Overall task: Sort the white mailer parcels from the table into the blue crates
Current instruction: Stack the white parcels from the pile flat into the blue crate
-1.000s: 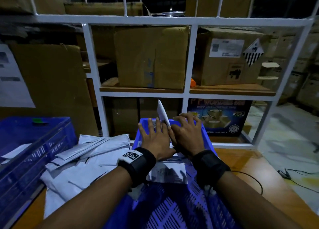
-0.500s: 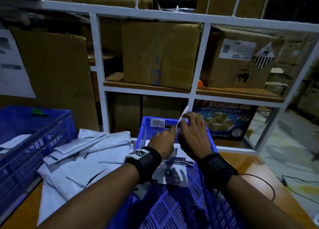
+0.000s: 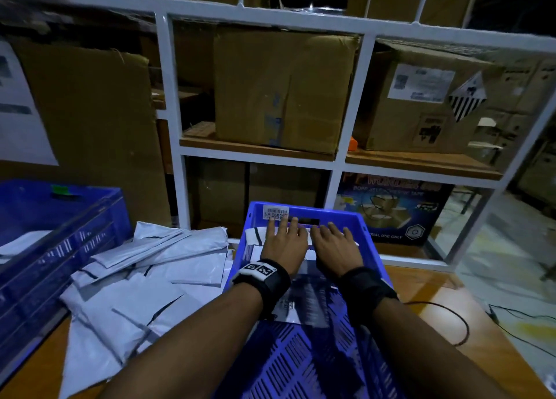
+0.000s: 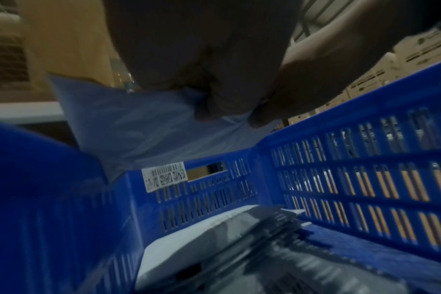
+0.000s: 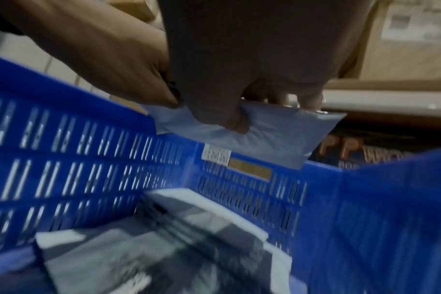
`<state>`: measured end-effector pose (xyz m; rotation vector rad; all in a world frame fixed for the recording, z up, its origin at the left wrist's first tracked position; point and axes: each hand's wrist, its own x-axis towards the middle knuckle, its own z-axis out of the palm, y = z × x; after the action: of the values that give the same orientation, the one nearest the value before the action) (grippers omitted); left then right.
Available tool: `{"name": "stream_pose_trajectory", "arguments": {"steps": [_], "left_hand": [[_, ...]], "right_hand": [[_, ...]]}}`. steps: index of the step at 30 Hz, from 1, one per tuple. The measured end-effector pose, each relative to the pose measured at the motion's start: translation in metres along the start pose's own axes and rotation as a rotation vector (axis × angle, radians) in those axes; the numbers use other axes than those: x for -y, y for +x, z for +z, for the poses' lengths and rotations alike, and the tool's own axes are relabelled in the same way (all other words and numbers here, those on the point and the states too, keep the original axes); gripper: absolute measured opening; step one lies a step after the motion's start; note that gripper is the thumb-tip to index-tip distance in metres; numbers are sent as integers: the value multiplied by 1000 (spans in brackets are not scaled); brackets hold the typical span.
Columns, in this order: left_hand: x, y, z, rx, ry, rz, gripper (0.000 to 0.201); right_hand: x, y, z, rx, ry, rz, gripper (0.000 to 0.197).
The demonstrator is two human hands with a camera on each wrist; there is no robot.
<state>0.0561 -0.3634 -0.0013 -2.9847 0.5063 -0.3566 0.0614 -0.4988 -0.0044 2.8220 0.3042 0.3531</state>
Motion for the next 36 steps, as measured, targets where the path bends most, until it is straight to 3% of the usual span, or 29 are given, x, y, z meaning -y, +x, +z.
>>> {"name": "stream_pose_trajectory", "arguments": {"steps": [5, 8, 10, 12, 14, 16, 19, 25, 29, 36], "left_hand": [[-1, 0, 27, 154, -59, -5, 52], [-4, -5, 45, 261, -71, 10, 51], [-8, -10, 57, 352, -91, 4, 52], [-14, -17, 67, 483, -101, -32, 53], [-19, -27, 76, 631, -106, -71, 57], [-20, -38, 88, 710, -104, -63, 63], [-18, -52, 107, 739, -109, -24, 71], [-20, -62, 125, 820, -118, -34, 83], [-17, -65, 135, 777, -71, 7, 93], [-23, -66, 125, 750, -101, -94, 113]], "right_hand": [[8, -7, 36, 110, 78, 19, 45], [14, -17, 47, 252, 54, 47, 64], [23, -22, 63, 284, 107, 9, 66], [38, -29, 68, 518, 187, -12, 70], [48, -38, 83, 547, 213, -86, 81], [50, -54, 96, 645, 185, -77, 75], [51, -59, 101, 742, 251, 17, 55], [53, -60, 100, 791, 259, 45, 55], [45, -59, 100, 758, 263, 14, 54], [47, -61, 93, 757, 300, -22, 63]]}}
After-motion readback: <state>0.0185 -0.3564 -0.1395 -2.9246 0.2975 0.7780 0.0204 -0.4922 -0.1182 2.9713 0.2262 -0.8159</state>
